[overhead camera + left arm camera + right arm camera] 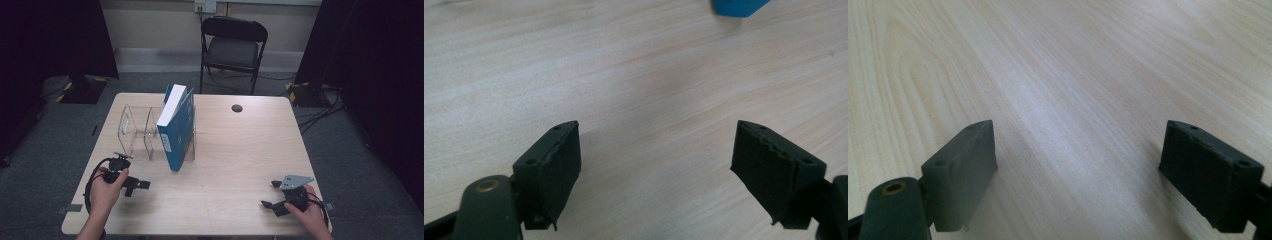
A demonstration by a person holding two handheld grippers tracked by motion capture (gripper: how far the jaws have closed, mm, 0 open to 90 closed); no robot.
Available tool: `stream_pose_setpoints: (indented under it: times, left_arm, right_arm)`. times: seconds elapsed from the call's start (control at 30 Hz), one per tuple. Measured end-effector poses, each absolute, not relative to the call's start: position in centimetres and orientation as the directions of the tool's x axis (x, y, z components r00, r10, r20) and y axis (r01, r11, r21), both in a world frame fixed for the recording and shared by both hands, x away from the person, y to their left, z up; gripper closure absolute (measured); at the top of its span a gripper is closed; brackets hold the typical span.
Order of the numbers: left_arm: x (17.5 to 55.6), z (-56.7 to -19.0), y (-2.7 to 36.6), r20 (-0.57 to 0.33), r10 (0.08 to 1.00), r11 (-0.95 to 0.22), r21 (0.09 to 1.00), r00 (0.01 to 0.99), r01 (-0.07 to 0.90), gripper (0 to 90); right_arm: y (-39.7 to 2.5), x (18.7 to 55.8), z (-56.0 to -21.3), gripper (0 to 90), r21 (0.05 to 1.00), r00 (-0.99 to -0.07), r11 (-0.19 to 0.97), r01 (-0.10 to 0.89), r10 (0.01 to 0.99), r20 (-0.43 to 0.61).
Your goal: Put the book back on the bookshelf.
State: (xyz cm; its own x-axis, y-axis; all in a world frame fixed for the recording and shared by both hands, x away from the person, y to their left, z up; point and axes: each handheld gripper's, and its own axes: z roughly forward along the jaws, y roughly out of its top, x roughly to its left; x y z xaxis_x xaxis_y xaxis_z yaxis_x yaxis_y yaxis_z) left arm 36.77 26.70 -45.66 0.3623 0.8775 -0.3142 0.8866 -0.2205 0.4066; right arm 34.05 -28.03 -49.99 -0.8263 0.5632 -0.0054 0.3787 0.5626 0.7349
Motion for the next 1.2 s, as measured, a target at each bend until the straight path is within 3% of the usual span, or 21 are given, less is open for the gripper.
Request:
stream_pose_setpoints:
  times: [0.5,0.63,0.77,0.87,0.93,1.2]
  left_arm:
    - [36.2,-46.8,26.8,-0.265,0.89,-0.244,0.41,0.371,0.879,19.6]
    - [35.8,-47.1,26.5,-0.218,0.892,-0.269,0.448,0.396,0.852,16.8]
    - [35.2,-47.8,26.0,-0.09,0.871,-0.373,0.517,0.482,0.771,14.2]
    - [34.8,-48.6,25.5,-0.054,0.847,-0.416,0.552,0.529,0.723,2.8]
    - [34.5,-48.9,25.3,-0.007,0.84,-0.448,0.557,0.543,0.699,0.1]
    - [34.2,-49.1,25.6,0.002,0.834,-0.447,0.587,0.551,0.675,0.0]
  right_arm:
    - [-28.0,34.1,-50.0,13.9,0.735,-0.826,0.563,0.378,0.563,-0.006]
    - [-28.0,34.1,-50.0,13.9,0.735,-0.826,0.563,0.378,0.563,-0.006]
    - [-28.0,34.1,-50.0,13.9,0.735,-0.827,0.563,0.379,0.563,-0.005]
    - [-28.0,34.1,-50.0,13.9,0.735,-0.826,0.563,0.378,0.563,-0.006]
    - [-28.0,34.1,-50.0,13.9,0.735,-0.826,0.563,0.378,0.563,-0.006]
    - [-28.0,34.1,-50.0,13.9,0.735,-0.827,0.563,0.378,0.563,-0.006]
